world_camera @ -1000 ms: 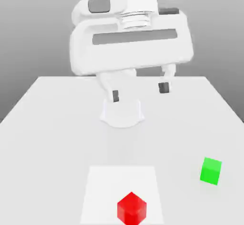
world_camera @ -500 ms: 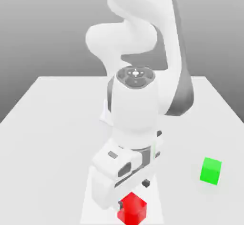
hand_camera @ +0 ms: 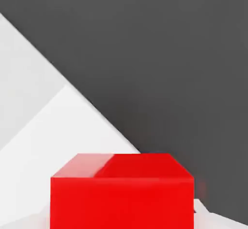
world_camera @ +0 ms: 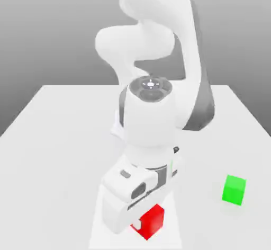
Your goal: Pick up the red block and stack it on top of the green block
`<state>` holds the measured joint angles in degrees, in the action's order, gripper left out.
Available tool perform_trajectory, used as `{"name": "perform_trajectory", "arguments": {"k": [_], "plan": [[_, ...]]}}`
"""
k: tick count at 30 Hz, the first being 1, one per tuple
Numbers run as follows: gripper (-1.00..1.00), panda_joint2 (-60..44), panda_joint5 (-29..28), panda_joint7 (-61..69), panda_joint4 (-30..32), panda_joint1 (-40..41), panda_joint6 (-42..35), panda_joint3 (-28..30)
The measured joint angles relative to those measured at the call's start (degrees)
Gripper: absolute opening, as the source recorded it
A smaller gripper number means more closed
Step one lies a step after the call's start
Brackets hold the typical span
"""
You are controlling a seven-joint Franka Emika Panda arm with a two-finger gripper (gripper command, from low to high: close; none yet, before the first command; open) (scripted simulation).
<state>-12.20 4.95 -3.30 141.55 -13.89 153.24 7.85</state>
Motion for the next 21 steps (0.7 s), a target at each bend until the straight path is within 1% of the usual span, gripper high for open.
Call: {"name": "perform_trajectory", "arguments": {"k": [10, 16, 21], "plan": [[-1.0, 5.34, 0.35, -20.91, 4.4, -9.33, -1.24, -4.91], [-1.0, 8.84, -1.23, -34.9, 7.11, -15.72, -1.7, -7.9], [-1.0, 11.81, -3.58, -47.3, 9.39, -20.18, -2.03, -10.44]]}}
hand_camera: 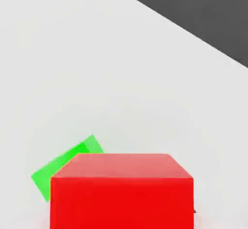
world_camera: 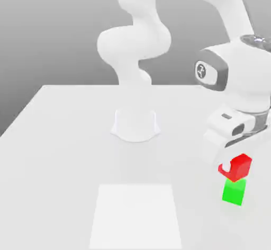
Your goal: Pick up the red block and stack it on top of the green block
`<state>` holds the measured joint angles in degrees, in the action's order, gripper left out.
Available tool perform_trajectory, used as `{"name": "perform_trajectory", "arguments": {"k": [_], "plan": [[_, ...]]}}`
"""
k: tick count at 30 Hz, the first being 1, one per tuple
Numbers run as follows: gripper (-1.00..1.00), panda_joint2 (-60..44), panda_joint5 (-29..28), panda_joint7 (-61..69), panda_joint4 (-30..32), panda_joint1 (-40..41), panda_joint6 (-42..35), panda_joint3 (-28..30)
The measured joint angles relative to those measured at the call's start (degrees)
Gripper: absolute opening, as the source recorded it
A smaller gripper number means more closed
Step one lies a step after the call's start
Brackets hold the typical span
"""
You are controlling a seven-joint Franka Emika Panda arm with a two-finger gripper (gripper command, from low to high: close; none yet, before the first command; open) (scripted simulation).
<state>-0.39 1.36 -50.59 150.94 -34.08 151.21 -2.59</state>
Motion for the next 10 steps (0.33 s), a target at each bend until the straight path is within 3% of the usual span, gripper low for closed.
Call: {"name": "perform_trajectory", "arguments": {"k": [6, 7, 10], "plan": [[-1.0, -7.07, -2.06, -5.77, 0.55, -2.37, 7.75, 0.73], [1.0, -9.06, -2.16, -5.89, 0.47, -2.46, 9.65, 0.87], [1.0, -9.06, -2.16, -5.89, 0.47, -2.46, 9.66, 0.87]]}}
